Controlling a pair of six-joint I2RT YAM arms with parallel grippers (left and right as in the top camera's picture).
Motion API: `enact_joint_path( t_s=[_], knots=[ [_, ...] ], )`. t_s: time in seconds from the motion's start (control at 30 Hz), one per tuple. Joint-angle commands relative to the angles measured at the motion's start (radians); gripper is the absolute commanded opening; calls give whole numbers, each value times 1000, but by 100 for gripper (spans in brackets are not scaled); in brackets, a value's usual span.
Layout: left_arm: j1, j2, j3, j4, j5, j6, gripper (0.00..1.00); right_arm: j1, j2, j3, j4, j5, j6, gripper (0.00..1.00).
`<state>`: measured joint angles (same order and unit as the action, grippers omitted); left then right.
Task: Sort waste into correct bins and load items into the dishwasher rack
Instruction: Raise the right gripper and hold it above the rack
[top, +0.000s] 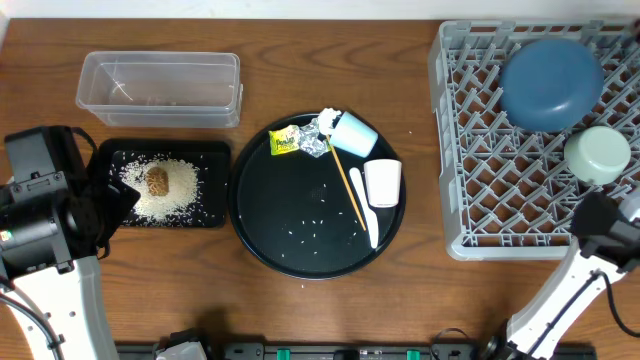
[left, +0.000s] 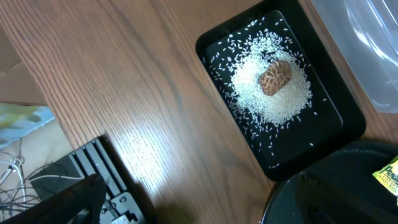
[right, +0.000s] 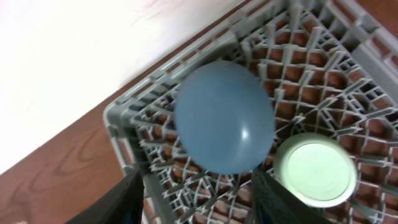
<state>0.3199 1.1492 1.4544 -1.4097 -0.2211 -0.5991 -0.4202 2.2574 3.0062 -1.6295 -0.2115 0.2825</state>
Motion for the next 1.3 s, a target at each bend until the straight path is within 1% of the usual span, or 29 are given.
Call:
enact_joint_path(
  t_s=[0.0,0.1,0.23,0.27,0.3,0.43,0.6,0.7,0.8,0.93,1.07,1.17,1.27],
  knots=[
    [5,0,5,-3,-20,-4,98,52,-39,45,-23,67,40,50],
    [5,0,5,-3,-20,-4,98,107,-85,55,-32,73,39,52],
    [5,0,5,-3,-20,-4,98,221,-158,55,-69,74,27,58],
    [5,0,5,-3,-20,-4,98,252,-172,54,-69,71,-2,90],
    [5,0,5,-3,-20,-4,98,294,-188,53,-69,75,-27,99],
    [5,0,5,-3,-20,-5,98,428,-219,53,-69,82,-29,99],
    [5,0,5,-3,-20,-4,98,559,-231,27,-69,163,-27,99],
    [5,0,5,-3,-20,-4,98,622,-264,-46,-69,214,-16,99],
    [5,0,5,-3,-20,-5,98,656,-329,-169,-69,310,14,99],
    [5,0,5,-3,-20,-4,98,649,-452,-365,-69,476,32,99],
    [5,0,5,-3,-20,-4,98,596,-563,-523,-69,615,32,99],
    [5,0,5,-3,-20,-5,98,523,-608,-595,-69,649,32,99],
    [5,0,5,-3,-20,-4,98,441,-618,-647,-69,605,35,99]
  ],
)
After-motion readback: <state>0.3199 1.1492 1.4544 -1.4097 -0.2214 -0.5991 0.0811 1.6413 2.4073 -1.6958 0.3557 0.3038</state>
